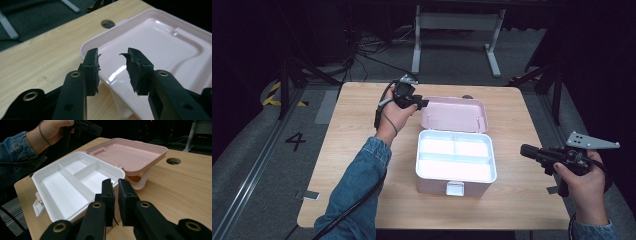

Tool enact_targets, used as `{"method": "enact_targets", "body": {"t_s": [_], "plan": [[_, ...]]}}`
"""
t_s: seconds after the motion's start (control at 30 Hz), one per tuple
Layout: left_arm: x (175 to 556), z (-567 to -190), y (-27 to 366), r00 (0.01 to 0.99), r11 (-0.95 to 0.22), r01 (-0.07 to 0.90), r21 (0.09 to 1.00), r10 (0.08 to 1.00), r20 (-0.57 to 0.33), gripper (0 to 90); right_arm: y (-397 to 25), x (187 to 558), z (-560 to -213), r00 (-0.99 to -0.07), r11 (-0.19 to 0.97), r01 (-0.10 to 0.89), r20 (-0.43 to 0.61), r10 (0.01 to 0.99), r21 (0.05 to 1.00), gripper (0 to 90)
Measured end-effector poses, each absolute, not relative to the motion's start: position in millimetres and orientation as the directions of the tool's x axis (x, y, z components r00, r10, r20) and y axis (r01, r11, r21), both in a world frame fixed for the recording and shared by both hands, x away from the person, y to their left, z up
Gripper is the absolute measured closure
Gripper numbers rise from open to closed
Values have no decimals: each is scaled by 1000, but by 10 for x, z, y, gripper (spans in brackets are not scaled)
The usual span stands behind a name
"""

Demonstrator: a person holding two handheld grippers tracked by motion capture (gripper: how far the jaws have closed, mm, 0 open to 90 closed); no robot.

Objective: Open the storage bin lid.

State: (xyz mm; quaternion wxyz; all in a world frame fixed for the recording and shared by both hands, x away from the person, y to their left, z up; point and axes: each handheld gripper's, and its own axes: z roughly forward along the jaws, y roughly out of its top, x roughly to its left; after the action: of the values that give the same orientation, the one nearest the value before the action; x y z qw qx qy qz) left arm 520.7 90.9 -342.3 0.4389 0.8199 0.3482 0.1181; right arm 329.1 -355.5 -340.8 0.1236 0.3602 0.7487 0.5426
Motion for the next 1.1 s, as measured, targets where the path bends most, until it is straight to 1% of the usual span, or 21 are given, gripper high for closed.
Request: {"method": "enact_targets", "body": {"t_s": [0.23,0.4,0.57,0.7,0.8,0.9,1.03,1.1], "plan": [[4835,-3140,1106,763,-380,392,838,643,-65,567,-3520,3351,-3434,-712,157,411,209,670,898,836],[4505,-3015,1286,782,-394,364,844,622,-47,544,-3486,3398,-3433,-717,168,409,202,667,897,836],[4207,-2985,1466,785,-414,354,839,619,-25,526,-3481,3464,-3447,-717,173,419,208,665,891,833],[3982,-3003,1641,771,-420,364,831,637,-16,513,-3480,3530,-3456,-713,174,430,215,667,886,821],[3859,-3041,1747,766,-449,377,810,643,0,510,-3488,3593,-3482,-705,186,442,212,677,877,818],[3727,-3112,1863,753,-462,404,789,658,0,495,-3507,3648,-3497,-691,203,462,206,693,863,792],[3636,-3203,1969,730,-489,448,748,683,10,490,-3551,3725,-3544,-648,262,496,152,746,828,755],[3609,-3242,2007,726,-496,463,734,688,7,487,-3560,3737,-3559,-640,266,504,149,754,821,753]]}}
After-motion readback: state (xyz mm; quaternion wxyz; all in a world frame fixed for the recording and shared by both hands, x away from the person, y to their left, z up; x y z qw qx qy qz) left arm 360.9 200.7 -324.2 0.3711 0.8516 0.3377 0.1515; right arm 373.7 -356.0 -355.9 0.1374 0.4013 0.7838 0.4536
